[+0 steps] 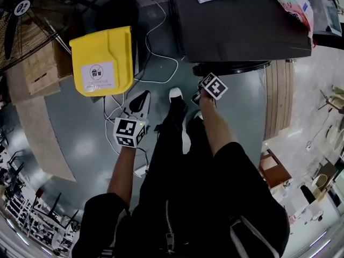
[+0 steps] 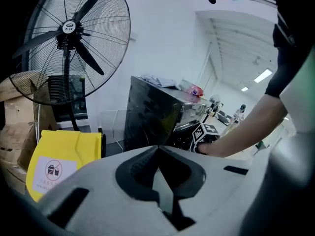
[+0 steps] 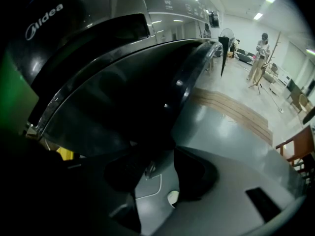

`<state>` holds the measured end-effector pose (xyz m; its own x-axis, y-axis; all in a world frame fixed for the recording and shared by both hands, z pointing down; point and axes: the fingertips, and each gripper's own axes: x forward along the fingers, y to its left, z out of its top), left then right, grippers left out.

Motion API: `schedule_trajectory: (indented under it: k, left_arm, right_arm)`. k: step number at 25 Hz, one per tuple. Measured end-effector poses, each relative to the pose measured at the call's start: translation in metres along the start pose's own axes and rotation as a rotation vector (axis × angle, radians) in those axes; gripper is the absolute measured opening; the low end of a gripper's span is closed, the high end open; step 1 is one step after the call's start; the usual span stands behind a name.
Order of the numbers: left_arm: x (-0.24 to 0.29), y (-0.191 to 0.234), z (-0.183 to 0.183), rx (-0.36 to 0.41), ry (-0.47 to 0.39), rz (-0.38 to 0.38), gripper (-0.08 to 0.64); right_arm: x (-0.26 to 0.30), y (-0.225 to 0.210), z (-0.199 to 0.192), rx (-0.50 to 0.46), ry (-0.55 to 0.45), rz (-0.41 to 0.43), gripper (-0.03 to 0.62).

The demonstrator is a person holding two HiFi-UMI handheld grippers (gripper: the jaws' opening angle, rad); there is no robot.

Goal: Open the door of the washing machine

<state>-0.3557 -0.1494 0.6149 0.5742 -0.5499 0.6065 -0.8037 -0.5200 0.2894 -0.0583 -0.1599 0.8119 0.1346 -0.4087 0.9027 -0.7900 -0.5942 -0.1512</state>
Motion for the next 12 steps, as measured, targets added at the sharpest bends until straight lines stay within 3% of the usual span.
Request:
schedule_trajectory:
  k: [4, 12]
  left_arm:
    - [0.007, -0.011, 0.003, 0.023, 0.006, -0.031, 0.003]
    - [0.030, -0.054, 0.013, 0.110, 0.008, -0.105, 0.003]
  right_arm:
    - [-0.008, -0.018, -0.015, -0.020, 0.007, 0.024, 0.175]
    - [-0.026, -0.072, -0.048, -0.164, 0.046, 0.098, 0.175]
